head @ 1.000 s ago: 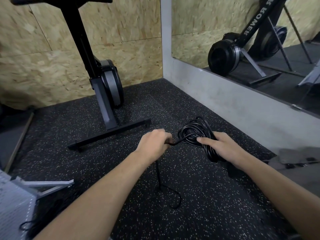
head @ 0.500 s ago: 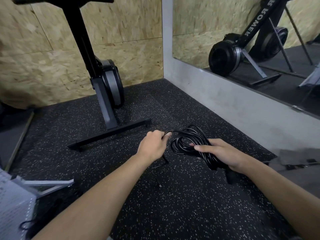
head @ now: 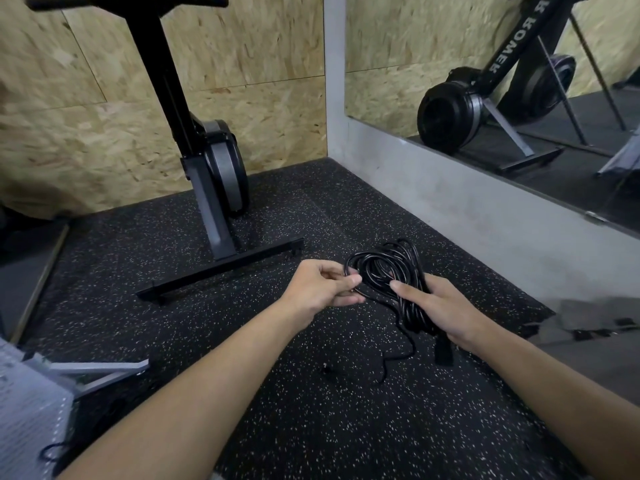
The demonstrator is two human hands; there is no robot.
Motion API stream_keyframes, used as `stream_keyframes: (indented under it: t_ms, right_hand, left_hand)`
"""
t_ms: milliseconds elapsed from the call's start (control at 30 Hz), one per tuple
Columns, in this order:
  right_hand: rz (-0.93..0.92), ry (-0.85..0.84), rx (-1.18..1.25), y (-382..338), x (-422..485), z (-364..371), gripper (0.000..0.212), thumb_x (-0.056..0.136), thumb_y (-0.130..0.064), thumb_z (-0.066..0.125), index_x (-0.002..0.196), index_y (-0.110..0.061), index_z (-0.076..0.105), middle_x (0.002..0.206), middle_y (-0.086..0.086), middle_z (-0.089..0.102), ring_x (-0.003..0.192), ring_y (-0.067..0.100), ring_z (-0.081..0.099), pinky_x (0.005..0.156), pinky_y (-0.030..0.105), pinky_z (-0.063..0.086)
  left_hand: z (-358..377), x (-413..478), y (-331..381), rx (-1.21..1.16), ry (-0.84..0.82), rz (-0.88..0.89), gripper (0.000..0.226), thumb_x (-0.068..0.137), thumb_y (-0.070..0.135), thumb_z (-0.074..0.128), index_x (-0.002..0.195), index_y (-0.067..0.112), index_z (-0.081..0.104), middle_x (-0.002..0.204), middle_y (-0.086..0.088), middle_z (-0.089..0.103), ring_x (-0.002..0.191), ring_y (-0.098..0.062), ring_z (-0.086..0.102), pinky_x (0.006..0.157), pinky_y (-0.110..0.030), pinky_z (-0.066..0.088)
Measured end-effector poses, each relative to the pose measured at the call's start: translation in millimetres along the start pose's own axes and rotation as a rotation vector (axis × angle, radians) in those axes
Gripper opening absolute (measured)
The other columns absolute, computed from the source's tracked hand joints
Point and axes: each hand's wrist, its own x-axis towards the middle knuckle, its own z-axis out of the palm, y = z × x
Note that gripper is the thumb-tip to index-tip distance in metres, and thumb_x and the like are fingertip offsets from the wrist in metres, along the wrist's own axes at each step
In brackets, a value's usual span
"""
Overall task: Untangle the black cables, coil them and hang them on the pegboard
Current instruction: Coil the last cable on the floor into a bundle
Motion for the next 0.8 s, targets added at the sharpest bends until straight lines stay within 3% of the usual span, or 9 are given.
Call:
stream_keyframes:
  t_ms: [200, 267, 400, 567, 700, 800]
  right_hand:
    - [-0.093, -0.023, -0.093, -5.7, -0.9, 7.5, 0.027, 0.095, -0.045, 0.069, 0.118, -0.032, 0.071, 0.108, -0.015, 0.077, 0.101, 0.003, 0.072, 0.093, 0.032, 0.054]
    - [-0.091, -0.049, -0.07, -6.7, -1.7, 7.4, 0.027, 0.097, -0.041, 0.067, 0.122, -0.03, 0.068, 0.11, -0.013, 0.077, 0.101, 0.008, 0.074, 0.091, 0.033, 0.057]
    - [-0.027, -0.1, 0.041, -4.5, -4.4, 11.3, 0.03, 0.1, -0.034, 0.065, 0.127, -0.021, 0.064, 0.112, 0.002, 0.078, 0.098, 0.024, 0.077, 0.073, 0.033, 0.061]
    - [-0.046, -0.099, 0.042, -3.7, -6.3, 11.9, 0.029, 0.1, -0.031, 0.065, 0.125, -0.018, 0.066, 0.108, 0.005, 0.078, 0.093, 0.026, 0.077, 0.078, 0.038, 0.063]
    - [-0.056, -0.055, 0.059, -6.1, -4.0, 12.3, 0.023, 0.099, -0.032, 0.067, 0.119, -0.019, 0.071, 0.081, -0.011, 0.075, 0.077, 0.007, 0.069, 0.076, 0.038, 0.055]
    - [-0.052, -0.005, 0.185, -12.2, -2.6, 10.7, 0.025, 0.098, -0.029, 0.067, 0.121, -0.02, 0.07, 0.078, -0.01, 0.073, 0.074, 0.007, 0.067, 0.073, 0.034, 0.052]
  left_hand:
    - [7.6, -2.8, -1.9, -0.127, 0.032, -0.004, 0.028, 0.083, -0.006, 0.081, 0.104, -0.006, 0.063, 0.086, -0.023, 0.075, 0.082, -0.038, 0.078, 0.067, -0.027, 0.065]
    - [10.8, -4.1, -2.4, -0.139, 0.019, -0.002, 0.031, 0.082, -0.004, 0.082, 0.104, -0.003, 0.061, 0.089, -0.026, 0.076, 0.082, -0.035, 0.079, 0.067, -0.027, 0.065]
    - [13.2, -5.1, -3.7, -0.162, 0.022, -0.019, 0.035, 0.079, -0.001, 0.085, 0.103, -0.001, 0.059, 0.089, -0.028, 0.076, 0.082, -0.034, 0.079, 0.067, -0.025, 0.064]
    - [17.6, -6.9, -5.7, -0.164, -0.022, -0.057, 0.037, 0.079, 0.004, 0.086, 0.099, 0.004, 0.055, 0.092, -0.029, 0.076, 0.085, -0.033, 0.079, 0.064, -0.022, 0.062]
    - [18.1, -6.8, -8.4, 0.123, -0.013, 0.059, 0.035, 0.085, 0.032, 0.084, 0.092, 0.005, 0.062, 0.083, -0.011, 0.077, 0.071, -0.016, 0.072, 0.065, -0.024, 0.058]
    - [18.6, -7.3, -11.9, 0.278, -0.036, 0.079, 0.051, 0.093, 0.059, 0.066, 0.095, 0.008, 0.069, 0.088, -0.006, 0.077, 0.075, -0.008, 0.068, 0.07, -0.023, 0.053]
